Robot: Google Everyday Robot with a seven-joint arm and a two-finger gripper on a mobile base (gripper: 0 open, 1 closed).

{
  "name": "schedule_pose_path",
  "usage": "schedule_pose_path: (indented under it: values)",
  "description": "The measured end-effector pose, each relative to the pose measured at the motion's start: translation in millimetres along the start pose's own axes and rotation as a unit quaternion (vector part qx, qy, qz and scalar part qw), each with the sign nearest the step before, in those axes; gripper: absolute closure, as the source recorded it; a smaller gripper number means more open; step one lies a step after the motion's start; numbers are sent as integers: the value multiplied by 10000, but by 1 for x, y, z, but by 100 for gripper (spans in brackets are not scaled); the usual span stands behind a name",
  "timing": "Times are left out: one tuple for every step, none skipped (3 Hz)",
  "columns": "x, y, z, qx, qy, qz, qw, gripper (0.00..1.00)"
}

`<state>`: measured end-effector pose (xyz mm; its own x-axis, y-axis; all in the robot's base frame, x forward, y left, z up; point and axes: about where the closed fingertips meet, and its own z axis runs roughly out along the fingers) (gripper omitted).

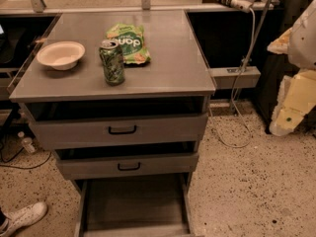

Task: Place green can into bottom drawer

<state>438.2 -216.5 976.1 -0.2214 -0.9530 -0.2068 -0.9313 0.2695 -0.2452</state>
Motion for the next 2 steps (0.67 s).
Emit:
schedule_pose_path:
  values:
    - [-8,-2,3,-9,-49,-35,10000,0]
    - [-29,-4,21,-250,-44,-143,9996,0]
